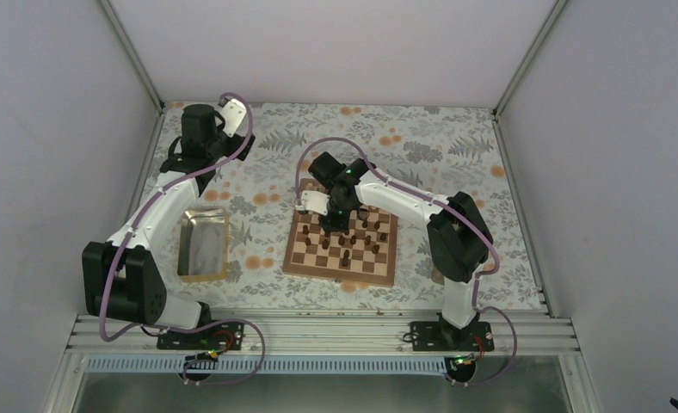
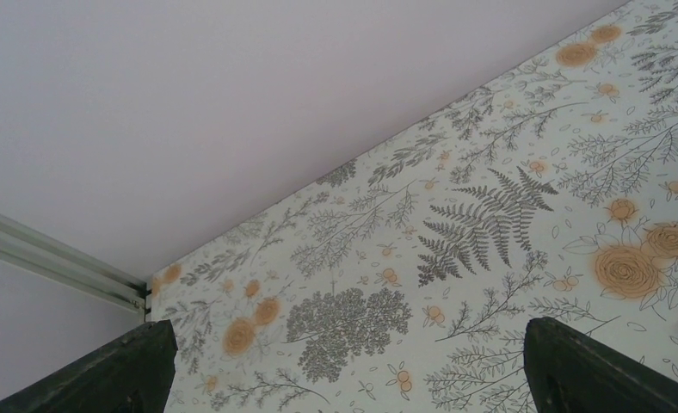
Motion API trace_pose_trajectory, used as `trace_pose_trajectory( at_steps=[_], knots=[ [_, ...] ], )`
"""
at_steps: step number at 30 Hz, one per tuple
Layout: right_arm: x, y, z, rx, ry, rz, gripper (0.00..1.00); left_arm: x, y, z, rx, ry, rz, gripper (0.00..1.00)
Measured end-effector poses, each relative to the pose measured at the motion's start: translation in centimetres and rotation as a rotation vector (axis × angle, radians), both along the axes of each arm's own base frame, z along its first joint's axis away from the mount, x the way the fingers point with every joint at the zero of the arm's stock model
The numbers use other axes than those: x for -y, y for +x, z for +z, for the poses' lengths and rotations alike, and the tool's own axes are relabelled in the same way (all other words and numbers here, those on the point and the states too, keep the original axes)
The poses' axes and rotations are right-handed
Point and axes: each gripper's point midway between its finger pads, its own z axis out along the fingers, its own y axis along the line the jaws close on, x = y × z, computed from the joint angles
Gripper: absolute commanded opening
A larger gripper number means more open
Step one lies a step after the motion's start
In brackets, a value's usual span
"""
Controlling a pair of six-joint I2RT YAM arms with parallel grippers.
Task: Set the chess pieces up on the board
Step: Pick up the chess piece from the chessboard.
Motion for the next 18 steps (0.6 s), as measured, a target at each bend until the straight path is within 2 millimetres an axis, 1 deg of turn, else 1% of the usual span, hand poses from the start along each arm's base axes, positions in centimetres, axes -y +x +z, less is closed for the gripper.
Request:
trace_pose_trajectory(
  at_steps=[2, 5, 6, 8, 11, 18],
  knots=[
    [-0.01, 0.01, 0.00, 0.000, 0.000, -0.003, 0.25, 0.04, -0.01, -0.02, -0.001, -0.001, -0.002, 1.00],
    [-0.02, 0.00, -0.01, -0.001, 0.001, -0.004, 0.28, 0.06, -0.02, -0.04, -0.001, -0.001, -0.003, 1.00],
    [-0.01, 0.00, -0.01, -0.002, 0.001, -0.004, 0.26, 0.06, -0.02, -0.06, -0.001, -0.002, -0.004, 1.00],
    [-0.02, -0.01, -0.02, -0.002, 0.001, -0.004, 0.19, 0.05, -0.02, -0.06, -0.001, -0.002, -0.004, 1.00],
    [-0.04, -0.02, -0.05, -0.002, 0.002, -0.004, 0.12, 0.06, -0.02, -0.06, -0.001, -0.002, -0.004, 1.00],
    [-0.35, 0.17, 0.25, 0.004, 0.019, -0.008, 0.05, 0.13, -0.03, -0.06, -0.002, -0.004, -0.008, 1.00]
  ],
)
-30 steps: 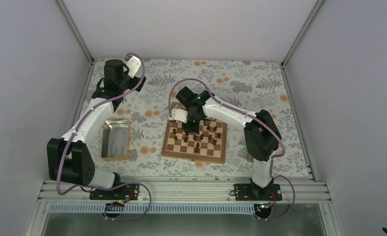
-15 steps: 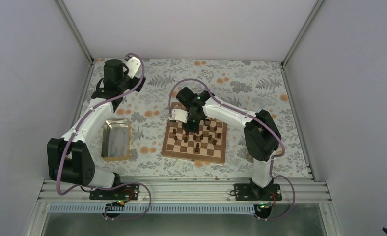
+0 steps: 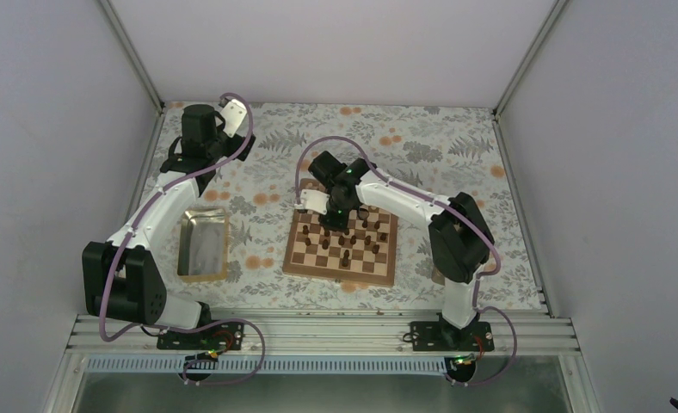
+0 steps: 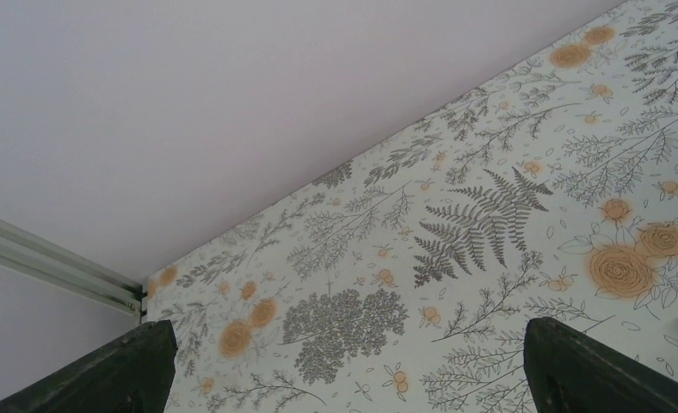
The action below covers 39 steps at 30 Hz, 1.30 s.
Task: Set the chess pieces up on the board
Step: Pick up the chess piece from the chessboard, then place the chess piece on the chessboard.
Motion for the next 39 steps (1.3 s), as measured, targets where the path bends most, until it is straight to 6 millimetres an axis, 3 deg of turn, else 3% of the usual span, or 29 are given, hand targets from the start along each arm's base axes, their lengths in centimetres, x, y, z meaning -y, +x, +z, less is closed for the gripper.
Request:
trace_pose_trajectory(
  at_steps=[8, 16, 22, 25, 29, 34, 39],
  knots=[
    [0.7, -0.5, 1.0, -0.002, -0.009, -0.006, 0.04, 0.0, 0.0, 0.0, 0.000, -0.001, -0.001, 1.00],
    [1.2, -0.9, 4.1, 0.038, 0.032, -0.011, 0.04, 0.0, 0.0, 0.1, 0.003, -0.001, -0.001, 1.00],
    [1.6, -1.5, 5.1, 0.034, 0.041, -0.023, 0.04, 0.0, -0.1, 0.2, 0.005, -0.001, -0.001, 1.00],
    [1.6, -2.4, 5.9, 0.039, 0.055, -0.017, 0.04, 0.0, -0.1, 0.2, 0.005, -0.001, 0.000, 1.00],
    [1.9, -5.1, 6.7, 0.031, 0.082, 0.013, 0.04, 0.0, -0.1, 0.2, 0.005, -0.001, 0.000, 1.00],
    [2.4, -8.3, 5.4, -0.022, 0.072, 0.064, 0.04, 0.0, -0.1, 0.2, 0.005, -0.001, 0.001, 1.00],
    [2.8, -10.1, 3.2, -0.066, 0.038, 0.094, 0.04, -0.1, -0.1, 0.3, 0.007, 0.001, 0.005, 1.00]
  ],
)
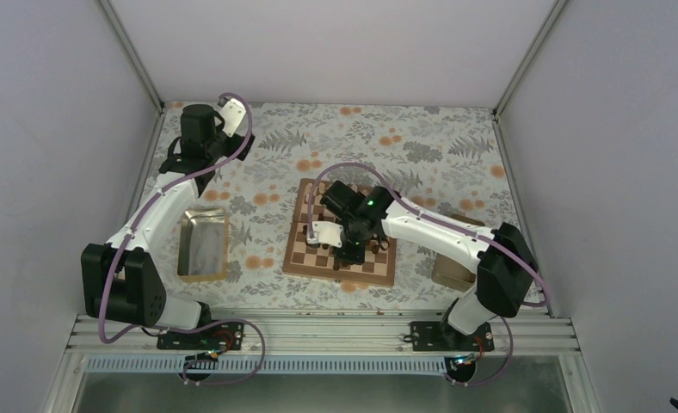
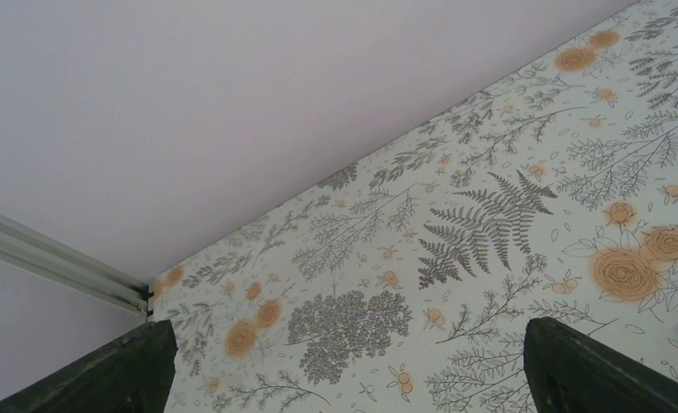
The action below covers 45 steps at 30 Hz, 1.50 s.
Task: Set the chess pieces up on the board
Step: Place the chess piece on the chessboard.
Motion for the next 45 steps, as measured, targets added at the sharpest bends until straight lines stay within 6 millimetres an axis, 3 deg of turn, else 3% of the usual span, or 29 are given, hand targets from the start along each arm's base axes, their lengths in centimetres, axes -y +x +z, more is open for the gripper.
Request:
trace_pose_trajectory(
  at_steps=[24, 45],
  knots=[
    [-1.1, 1.6, -2.4, 0.053, -0.008, -0.001, 0.04, -0.3, 0.0, 0.3, 0.008, 0.006, 0.015, 1.00],
    [-1.1, 2.0, -2.8, 0.066, -0.018, -0.004, 0.06, -0.3, -0.1, 0.5, 0.013, 0.005, 0.014, 1.00]
  ],
)
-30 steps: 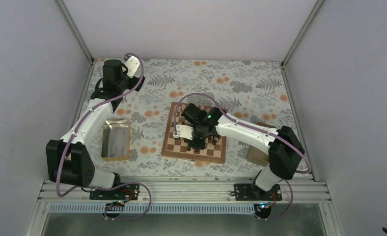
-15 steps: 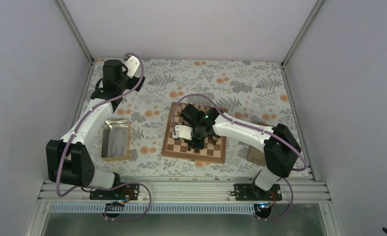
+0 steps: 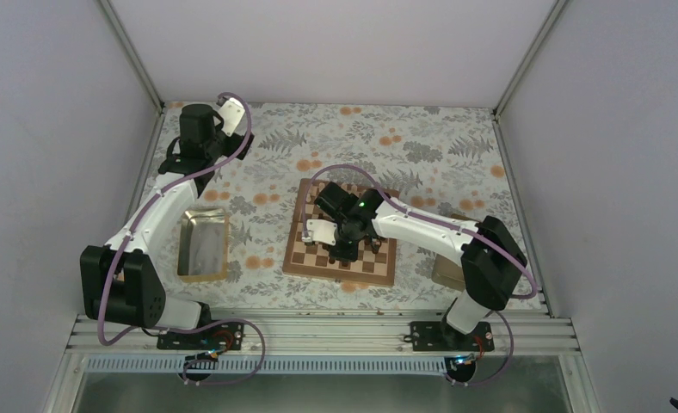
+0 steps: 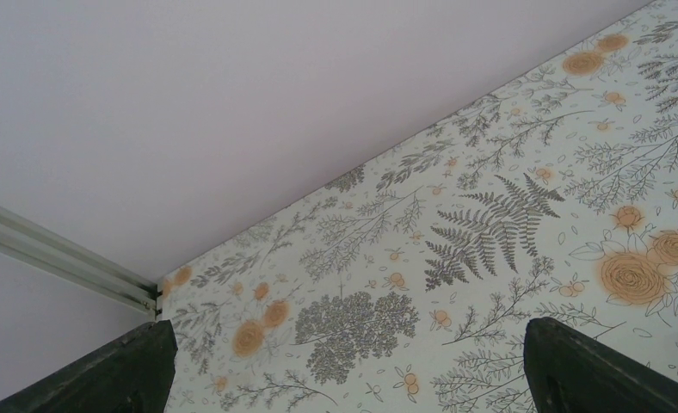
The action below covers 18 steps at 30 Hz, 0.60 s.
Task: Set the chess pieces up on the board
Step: Place the chess piece on the chessboard.
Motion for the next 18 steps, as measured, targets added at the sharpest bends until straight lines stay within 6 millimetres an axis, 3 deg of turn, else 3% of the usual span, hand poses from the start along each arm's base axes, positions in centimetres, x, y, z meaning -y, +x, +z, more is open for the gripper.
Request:
trace_pose_trajectory(
  at_steps=[12, 15, 18],
  knots=[
    [-0.32, -0.43, -0.39, -0.014, -0.002, 0.017, 0.09, -0.01, 0.00, 0.00, 0.000, 0.000, 0.000, 1.00],
    [-0.35, -0.50, -0.43, -0.014, -0.003, 0.023, 0.12, -0.02, 0.00, 0.00, 0.000, 0.000, 0.000, 1.00],
    [-0.31, -0.51, -0.54, -0.014, -0.007, 0.028, 0.22, -0.02, 0.00, 0.00, 0.000, 0.000, 0.000, 1.00]
  ],
)
